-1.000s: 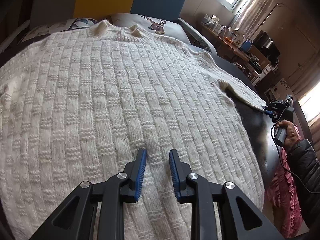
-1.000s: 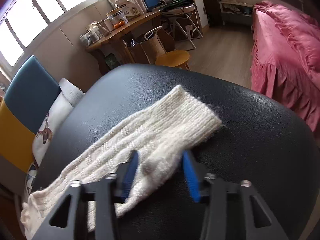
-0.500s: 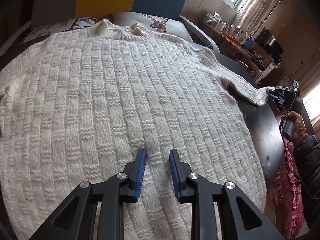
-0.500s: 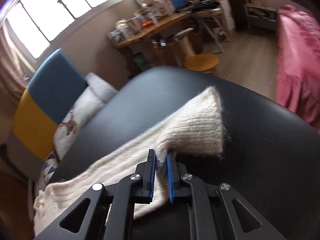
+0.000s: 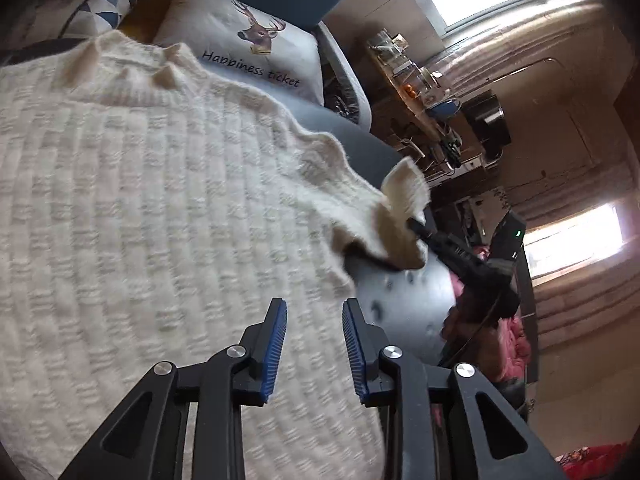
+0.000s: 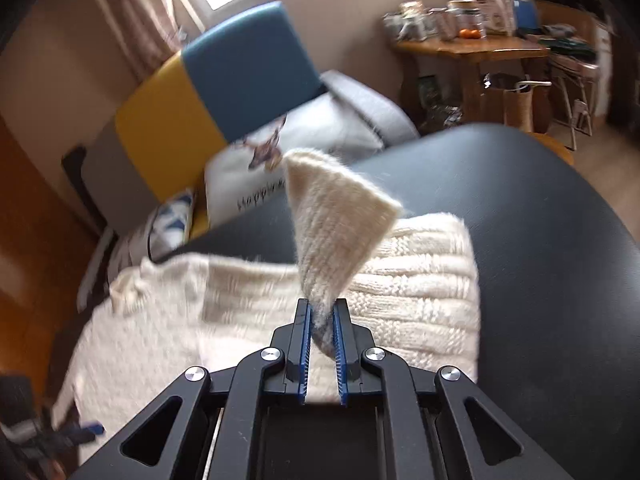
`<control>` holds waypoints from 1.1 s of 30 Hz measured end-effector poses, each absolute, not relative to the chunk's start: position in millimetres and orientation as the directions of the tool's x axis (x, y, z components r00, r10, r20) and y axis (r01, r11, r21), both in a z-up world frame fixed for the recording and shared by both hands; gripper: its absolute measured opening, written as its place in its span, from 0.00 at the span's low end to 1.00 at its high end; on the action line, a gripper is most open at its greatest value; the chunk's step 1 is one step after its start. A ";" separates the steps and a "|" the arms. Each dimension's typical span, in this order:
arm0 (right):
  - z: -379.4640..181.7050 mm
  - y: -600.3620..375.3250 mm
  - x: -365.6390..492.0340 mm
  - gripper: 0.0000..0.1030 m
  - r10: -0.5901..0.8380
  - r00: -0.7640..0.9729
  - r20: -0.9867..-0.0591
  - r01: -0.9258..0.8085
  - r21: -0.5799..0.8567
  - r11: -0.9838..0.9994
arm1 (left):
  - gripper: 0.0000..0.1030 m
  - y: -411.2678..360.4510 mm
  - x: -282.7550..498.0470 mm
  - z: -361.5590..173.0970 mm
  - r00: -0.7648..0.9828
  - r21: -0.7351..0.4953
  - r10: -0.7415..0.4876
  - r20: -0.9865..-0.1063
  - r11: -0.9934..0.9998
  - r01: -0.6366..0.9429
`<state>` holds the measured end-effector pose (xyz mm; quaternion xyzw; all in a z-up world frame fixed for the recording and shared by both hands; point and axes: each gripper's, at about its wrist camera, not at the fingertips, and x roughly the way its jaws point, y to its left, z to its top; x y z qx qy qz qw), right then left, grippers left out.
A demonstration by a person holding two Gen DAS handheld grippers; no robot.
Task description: Fold clothes
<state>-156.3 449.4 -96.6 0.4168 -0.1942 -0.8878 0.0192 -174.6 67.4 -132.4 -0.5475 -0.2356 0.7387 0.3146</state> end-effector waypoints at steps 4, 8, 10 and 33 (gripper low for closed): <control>-116.1 421.2 -160.3 0.11 -0.193 -0.608 -0.770 -0.076 0.298 -0.952 | 0.35 120.3 -214.9 -125.1 -0.107 -0.792 0.813 -0.572 -0.582 -0.186; -125.5 402.1 -154.1 0.11 -0.169 -0.600 -0.782 -0.016 0.223 -0.975 | 0.43 163.1 -256.7 -137.0 -0.020 -0.848 0.855 -0.519 -0.518 -0.109; -125.6 394.0 -148.2 0.11 -0.143 -0.613 -0.777 0.007 0.176 -0.984 | 0.44 181.3 -274.2 -149.5 0.026 -0.864 0.864 -0.503 -0.501 -0.054; -144.6 353.0 -126.0 0.12 0.026 -0.652 -0.758 0.113 -0.131 -0.985 | 0.06 282.5 -318.8 -198.0 0.174 -0.718 0.696 -0.696 -0.671 -0.187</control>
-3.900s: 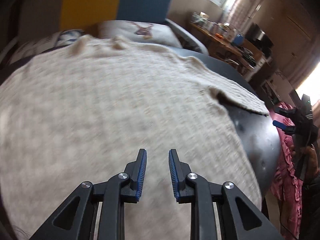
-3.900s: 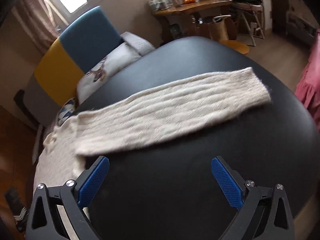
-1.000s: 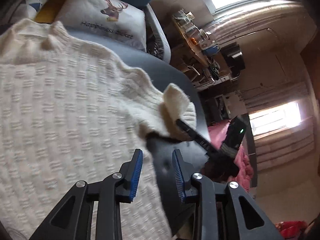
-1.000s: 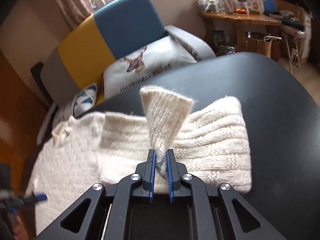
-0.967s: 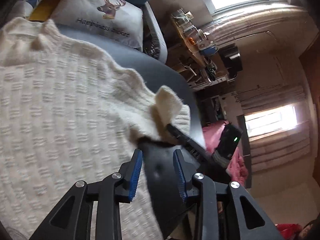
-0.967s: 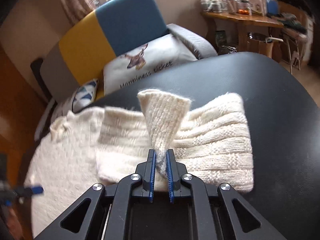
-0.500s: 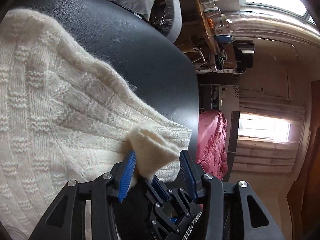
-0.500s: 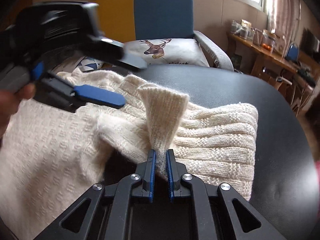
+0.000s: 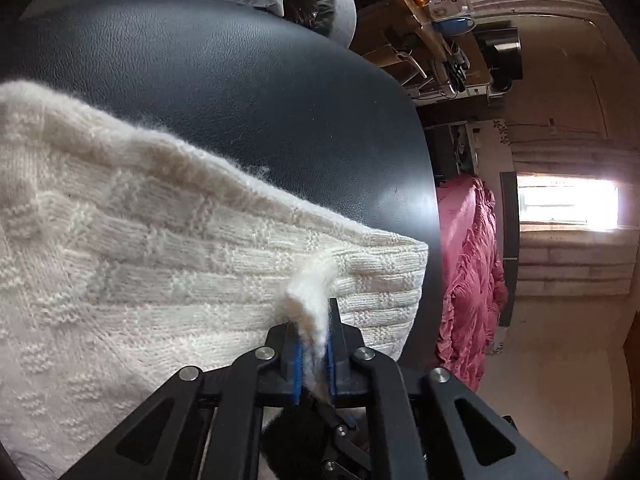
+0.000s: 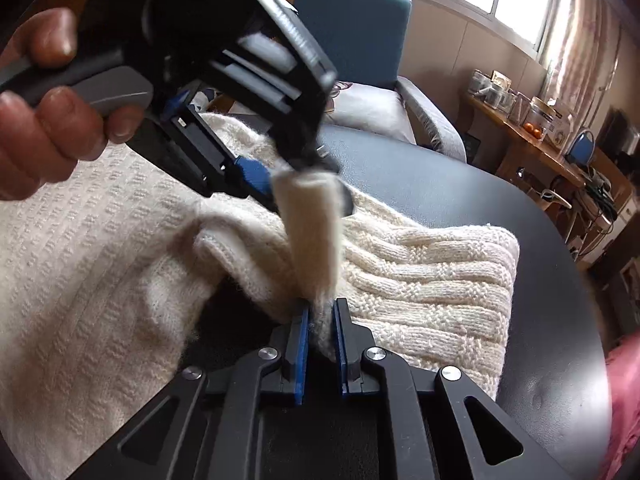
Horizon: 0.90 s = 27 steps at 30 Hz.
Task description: Fold clothes
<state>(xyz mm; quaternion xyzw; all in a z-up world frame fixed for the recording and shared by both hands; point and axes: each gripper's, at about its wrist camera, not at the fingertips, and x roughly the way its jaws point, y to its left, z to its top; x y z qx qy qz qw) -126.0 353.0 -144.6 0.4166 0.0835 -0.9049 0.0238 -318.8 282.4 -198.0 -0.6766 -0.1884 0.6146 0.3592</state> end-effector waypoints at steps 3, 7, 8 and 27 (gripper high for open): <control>-140.9 360.7 -126.8 0.20 0.032 -0.658 -0.752 0.073 -0.106 -0.992 | 0.06 281.1 -319.1 -182.8 0.110 -0.698 0.693 -0.712 -0.683 -0.216; -125.8 387.0 -119.7 0.56 -0.041 -0.683 -0.730 -0.014 0.068 -0.998 | 0.06 262.2 -322.4 -144.6 0.011 -0.711 0.731 -0.682 -0.660 -0.244; -122.9 395.9 -117.1 0.61 -0.082 -0.687 -0.722 -0.033 0.144 -0.989 | 0.06 253.6 -326.6 -129.7 -0.013 -0.719 0.745 -0.667 -0.648 -0.249; -168.1 379.6 -137.2 1.00 -0.697 -0.714 -0.067 -0.065 0.997 -0.030 | 0.06 5.4 -310.1 32.9 -0.390 -0.738 0.772 -0.502 -0.617 -0.272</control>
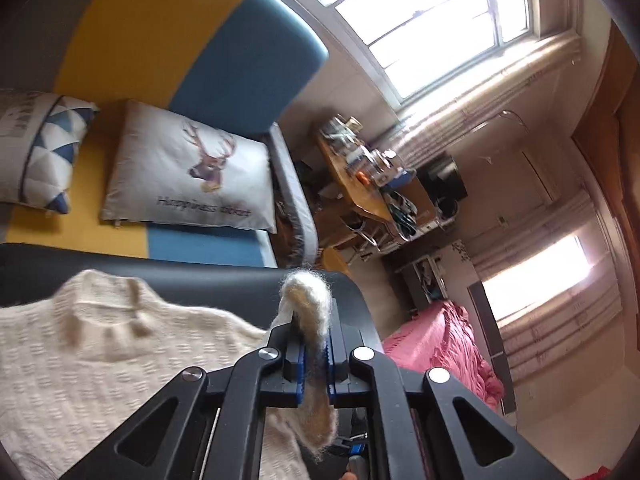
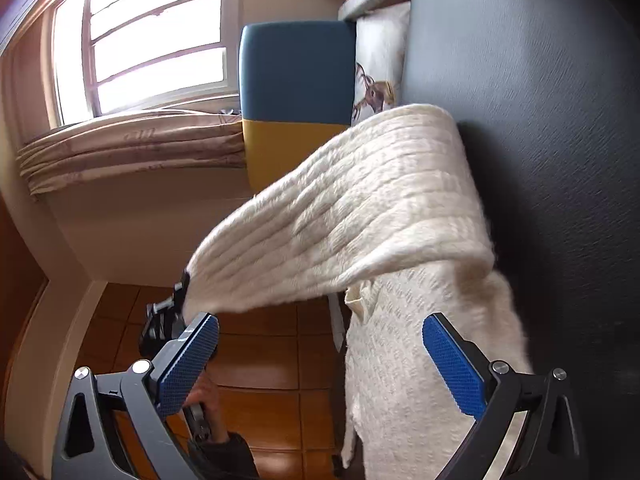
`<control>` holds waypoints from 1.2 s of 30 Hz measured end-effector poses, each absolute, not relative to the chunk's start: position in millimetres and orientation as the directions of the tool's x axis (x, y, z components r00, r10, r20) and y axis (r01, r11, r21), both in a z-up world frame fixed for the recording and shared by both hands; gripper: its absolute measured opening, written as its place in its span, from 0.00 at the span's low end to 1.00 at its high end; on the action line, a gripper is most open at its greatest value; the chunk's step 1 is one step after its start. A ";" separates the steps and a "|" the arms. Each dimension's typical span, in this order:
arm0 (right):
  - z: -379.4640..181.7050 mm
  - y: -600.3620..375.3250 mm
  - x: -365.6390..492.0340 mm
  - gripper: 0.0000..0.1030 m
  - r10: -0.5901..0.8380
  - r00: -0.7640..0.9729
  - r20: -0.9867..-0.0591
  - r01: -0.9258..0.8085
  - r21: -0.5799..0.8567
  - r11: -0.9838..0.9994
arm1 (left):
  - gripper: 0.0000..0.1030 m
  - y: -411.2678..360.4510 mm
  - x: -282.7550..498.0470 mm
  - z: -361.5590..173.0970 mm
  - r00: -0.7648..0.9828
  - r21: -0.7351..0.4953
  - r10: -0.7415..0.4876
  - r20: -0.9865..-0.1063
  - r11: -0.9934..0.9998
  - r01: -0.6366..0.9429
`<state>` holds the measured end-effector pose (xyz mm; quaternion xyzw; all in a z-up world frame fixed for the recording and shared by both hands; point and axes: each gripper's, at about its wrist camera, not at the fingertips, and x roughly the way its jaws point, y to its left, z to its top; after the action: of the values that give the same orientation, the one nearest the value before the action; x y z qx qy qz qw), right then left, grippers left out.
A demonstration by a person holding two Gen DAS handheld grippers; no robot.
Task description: Fold clothes
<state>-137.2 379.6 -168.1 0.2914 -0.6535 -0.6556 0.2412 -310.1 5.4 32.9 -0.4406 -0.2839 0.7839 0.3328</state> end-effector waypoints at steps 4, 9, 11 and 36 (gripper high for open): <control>-173.3 360.0 -151.5 1.00 -0.696 -0.708 -0.120 -0.117 0.992 -0.051 | 0.06 -54.9 -293.8 15.9 -0.422 -0.757 0.764 -0.489 -0.612 -0.231; -180.7 353.9 -161.1 1.00 -0.675 -0.710 -0.200 -0.170 0.979 -0.112 | 0.06 -120.3 -270.6 -16.1 -0.449 -0.771 0.741 -0.498 -0.616 -0.162; -180.8 355.1 -163.4 1.00 -0.672 -0.708 -0.217 -0.177 0.976 -0.128 | 0.06 -143.9 -263.3 -39.0 -0.447 -0.771 0.725 -0.524 -0.627 -0.114; -119.3 260.4 -196.0 1.00 -0.474 -0.508 -0.719 0.019 0.542 -0.840 | 0.05 -213.1 -250.8 -152.3 -0.400 -0.667 0.591 -0.701 -0.741 0.074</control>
<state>-196.0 260.4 -119.3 0.4734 -0.2407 -0.8344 0.1478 -250.8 -213.1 -152.3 -0.5218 -0.3185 0.7735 0.1671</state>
